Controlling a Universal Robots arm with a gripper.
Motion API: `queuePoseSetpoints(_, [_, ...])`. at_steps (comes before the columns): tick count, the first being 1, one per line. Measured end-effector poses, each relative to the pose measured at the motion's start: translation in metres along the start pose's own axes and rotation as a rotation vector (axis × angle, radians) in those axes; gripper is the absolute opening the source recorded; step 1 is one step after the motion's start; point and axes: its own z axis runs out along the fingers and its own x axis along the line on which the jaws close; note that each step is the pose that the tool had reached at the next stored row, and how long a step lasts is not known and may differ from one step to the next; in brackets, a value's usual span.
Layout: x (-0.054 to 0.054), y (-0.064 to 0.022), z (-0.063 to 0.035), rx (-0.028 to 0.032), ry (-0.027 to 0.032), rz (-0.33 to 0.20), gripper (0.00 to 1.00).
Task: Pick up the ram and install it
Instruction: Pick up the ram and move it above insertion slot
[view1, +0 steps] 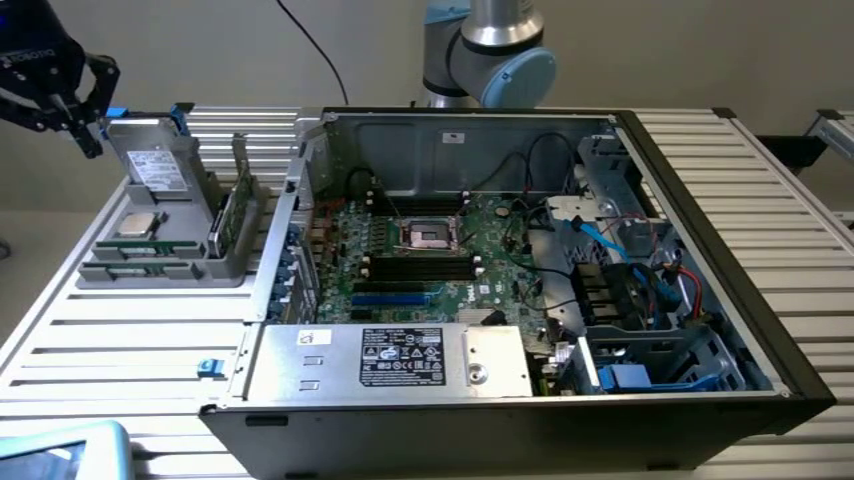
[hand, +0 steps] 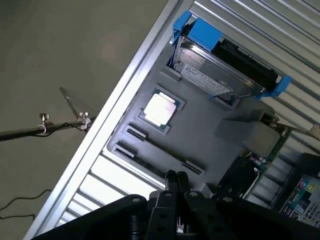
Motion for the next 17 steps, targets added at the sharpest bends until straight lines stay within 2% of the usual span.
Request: queuePoseSetpoints(17, [0.0, 0.0, 0.0006, -0.0063, 0.0095, -0.308, 0.11])
